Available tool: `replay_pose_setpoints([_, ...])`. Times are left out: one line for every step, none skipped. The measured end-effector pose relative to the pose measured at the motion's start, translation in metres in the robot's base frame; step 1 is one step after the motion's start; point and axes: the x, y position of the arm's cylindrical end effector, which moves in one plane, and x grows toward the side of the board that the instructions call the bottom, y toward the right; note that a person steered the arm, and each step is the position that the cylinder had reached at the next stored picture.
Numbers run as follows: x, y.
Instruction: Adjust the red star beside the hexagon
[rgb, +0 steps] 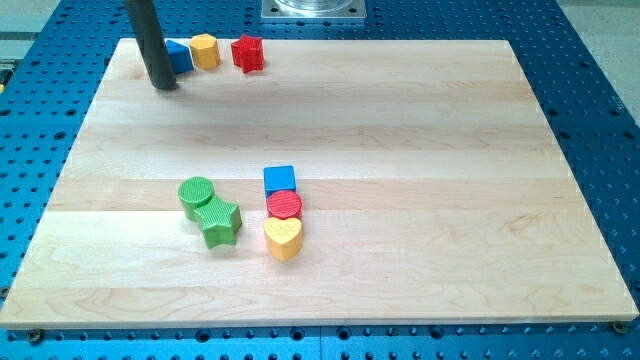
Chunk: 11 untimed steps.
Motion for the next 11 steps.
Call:
replay_pose_setpoints([-0.024, -0.003])
replay_pose_setpoints([-0.034, -0.003])
replay_pose_setpoints([-0.023, -0.009])
replay_pose_setpoints([0.017, 0.003])
replay_pose_setpoints([0.021, 0.048])
replay_pose_setpoints([0.021, 0.096])
replay_pose_setpoints([0.003, 0.119])
replay_pose_setpoints([-0.019, 0.134])
replay_pose_setpoints([-0.031, 0.141])
replay_pose_setpoints([-0.026, 0.152])
replay_pose_setpoints([0.014, 0.190])
